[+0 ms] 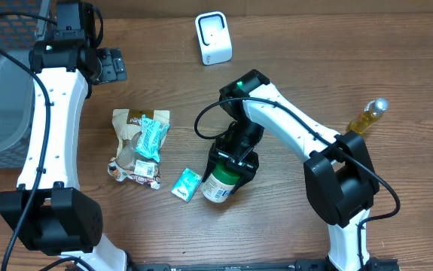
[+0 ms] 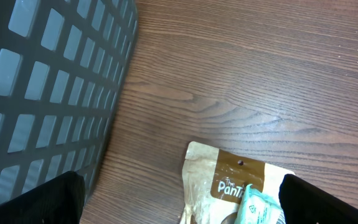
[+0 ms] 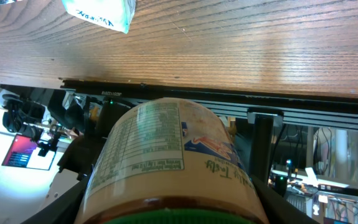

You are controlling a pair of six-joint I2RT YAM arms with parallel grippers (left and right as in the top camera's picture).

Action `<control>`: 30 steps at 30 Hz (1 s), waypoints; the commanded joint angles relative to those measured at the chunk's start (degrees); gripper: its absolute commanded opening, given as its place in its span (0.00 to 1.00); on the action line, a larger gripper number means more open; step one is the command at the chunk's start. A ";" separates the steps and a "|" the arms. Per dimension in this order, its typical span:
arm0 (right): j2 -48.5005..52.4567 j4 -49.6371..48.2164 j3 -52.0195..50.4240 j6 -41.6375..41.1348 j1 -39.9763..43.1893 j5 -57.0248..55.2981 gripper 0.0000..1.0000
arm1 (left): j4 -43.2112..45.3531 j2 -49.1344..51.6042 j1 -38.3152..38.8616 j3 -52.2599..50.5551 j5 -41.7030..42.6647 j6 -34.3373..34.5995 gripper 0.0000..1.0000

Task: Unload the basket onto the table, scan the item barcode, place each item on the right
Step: 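Carry the jar to the white scanner and present its label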

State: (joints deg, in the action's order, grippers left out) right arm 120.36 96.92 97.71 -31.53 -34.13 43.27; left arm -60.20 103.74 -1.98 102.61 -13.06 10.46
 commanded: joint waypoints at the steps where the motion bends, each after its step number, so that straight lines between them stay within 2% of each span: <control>1: -0.44 0.20 1.36 0.02 0.13 2.08 0.45 | 0.07 -0.87 0.13 1.05 -0.39 -0.81 1.00; 16: -0.44 -0.63 1.36 0.02 0.13 -0.96 0.45 | 0.07 -0.87 0.13 1.05 -0.39 -0.81 0.99; 22: -0.44 -3.02 1.36 0.02 0.13 -4.48 0.30 | 0.07 -0.87 0.13 1.05 -0.39 -0.81 1.00; 24: -0.44 -4.74 1.36 0.00 0.11 -7.50 0.21 | 0.09 -0.87 0.13 1.05 -0.39 -0.81 0.99; 30: -0.44 -12.61 1.36 0.02 0.07 -21.35 0.20 | 0.07 -0.87 0.13 1.05 -0.39 -0.79 1.00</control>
State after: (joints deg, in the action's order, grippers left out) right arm 120.36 86.17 97.73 -31.51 -34.15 30.59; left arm -60.20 103.74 -1.98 102.61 -13.06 10.46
